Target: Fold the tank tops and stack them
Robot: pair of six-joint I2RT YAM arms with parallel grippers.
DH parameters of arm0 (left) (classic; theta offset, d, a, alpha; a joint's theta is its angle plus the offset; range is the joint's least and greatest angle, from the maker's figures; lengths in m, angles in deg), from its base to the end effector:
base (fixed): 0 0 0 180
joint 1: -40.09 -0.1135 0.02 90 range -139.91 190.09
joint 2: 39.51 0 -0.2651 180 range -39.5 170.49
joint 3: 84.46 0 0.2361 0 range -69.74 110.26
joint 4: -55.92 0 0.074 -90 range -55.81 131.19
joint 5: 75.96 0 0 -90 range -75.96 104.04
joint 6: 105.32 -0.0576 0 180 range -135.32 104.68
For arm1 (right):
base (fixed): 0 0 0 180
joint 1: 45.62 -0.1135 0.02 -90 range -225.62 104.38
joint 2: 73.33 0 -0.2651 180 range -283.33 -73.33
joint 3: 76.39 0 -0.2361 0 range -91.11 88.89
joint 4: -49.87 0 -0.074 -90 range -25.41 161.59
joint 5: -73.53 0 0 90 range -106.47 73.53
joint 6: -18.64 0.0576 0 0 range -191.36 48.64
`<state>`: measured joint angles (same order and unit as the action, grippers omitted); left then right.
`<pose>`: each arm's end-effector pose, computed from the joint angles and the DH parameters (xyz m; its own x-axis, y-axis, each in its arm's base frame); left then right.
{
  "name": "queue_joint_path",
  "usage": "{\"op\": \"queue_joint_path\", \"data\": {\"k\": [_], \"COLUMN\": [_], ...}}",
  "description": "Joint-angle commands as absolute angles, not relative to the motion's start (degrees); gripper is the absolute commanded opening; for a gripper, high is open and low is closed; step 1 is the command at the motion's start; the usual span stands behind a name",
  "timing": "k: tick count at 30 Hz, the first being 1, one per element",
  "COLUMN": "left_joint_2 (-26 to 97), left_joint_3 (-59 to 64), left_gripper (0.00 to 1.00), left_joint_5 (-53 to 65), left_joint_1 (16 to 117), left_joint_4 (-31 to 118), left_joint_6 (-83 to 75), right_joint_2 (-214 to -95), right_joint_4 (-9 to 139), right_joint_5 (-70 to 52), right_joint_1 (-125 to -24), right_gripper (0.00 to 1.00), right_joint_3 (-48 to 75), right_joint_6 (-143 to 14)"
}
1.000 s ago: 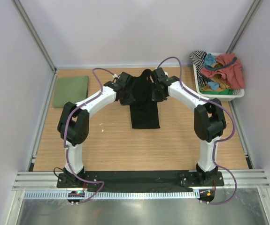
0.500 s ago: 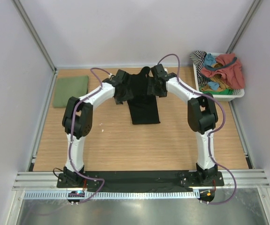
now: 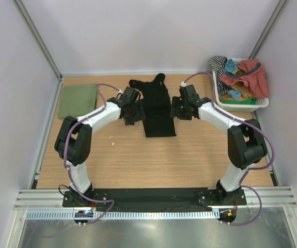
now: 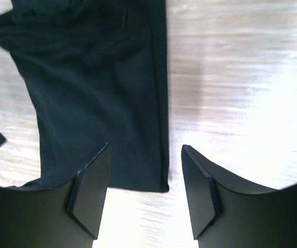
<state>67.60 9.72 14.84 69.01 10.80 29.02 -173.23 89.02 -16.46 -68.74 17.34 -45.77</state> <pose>0.3485 -0.1916 0.2024 -0.8646 -0.3207 -0.3868 -0.1779 0.9153 -0.3614 0.3445 0.1471 0.2142 -0.8302 0.1152 -0.5455 -0.0379 0.9645 0.2614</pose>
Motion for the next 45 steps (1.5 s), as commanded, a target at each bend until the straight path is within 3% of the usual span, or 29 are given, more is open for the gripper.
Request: {"op": "queue_joint_path", "data": {"k": [1, 6, 8, 15, 27, 32, 35, 41, 43, 45], "left_joint_2": [64.6, 65.1, 64.6, 60.3, 59.9, 60.0, 62.4, 63.7, 64.4, 64.6], "left_joint_3": [7.3, 6.2, 4.3, -5.0, -8.1, -8.0, -6.2, -6.7, -6.8, -6.6], "left_gripper": [0.61, 0.50, 0.50, 0.38, 0.37, 0.42, 0.41, 0.32, 0.26, 0.15], "left_joint_5": [11.1, 8.8, 9.1, 9.3, 11.6, 11.0, 10.9, 12.6, 12.2, 11.1], "left_joint_1": [69.6, 70.5, 71.9, 75.8, 77.1, 77.1, 77.1, 77.2, 77.2, 77.2], "left_joint_4": [16.0, 16.1, 16.5, 22.2, 26.8, 29.1, 28.3, 28.1, 28.2, 28.3], "left_joint_6": [29.8, 29.6, 30.0, 32.8, 33.6, 34.1, 34.4, 34.2, 34.0, 33.6], "right_joint_2": [-169.9, -174.1, -174.5, -165.7, -166.0, -166.8, -168.5, -169.3, -169.3, -169.5], "right_joint_4": [83.4, 87.2, 88.0, 81.8, 78.4, 79.0, 80.0, 79.4, 79.0, 78.9], "right_joint_5": [-13.3, -11.1, -10.0, -6.0, -4.6, -5.2, -5.8, -5.0, -4.4, -3.9], "right_joint_1": [-68.7, -68.7, -68.7, -68.7, -69.1, -69.1, -69.1, -69.1, -69.1, -69.2], "right_gripper": [0.62, 0.52, 0.50, 0.47, 0.46, 0.45, 0.29, 0.26, 0.19, 0.06], "right_joint_3": [19.7, 17.1, 17.8, 33.1, 35.8, 34.0, 32.6, 33.4, 33.9, 34.1], "right_joint_6": [-46.6, -46.8, -46.0, -44.7, -45.8, -46.7, -46.5, -46.2, -46.3, -46.4]}}
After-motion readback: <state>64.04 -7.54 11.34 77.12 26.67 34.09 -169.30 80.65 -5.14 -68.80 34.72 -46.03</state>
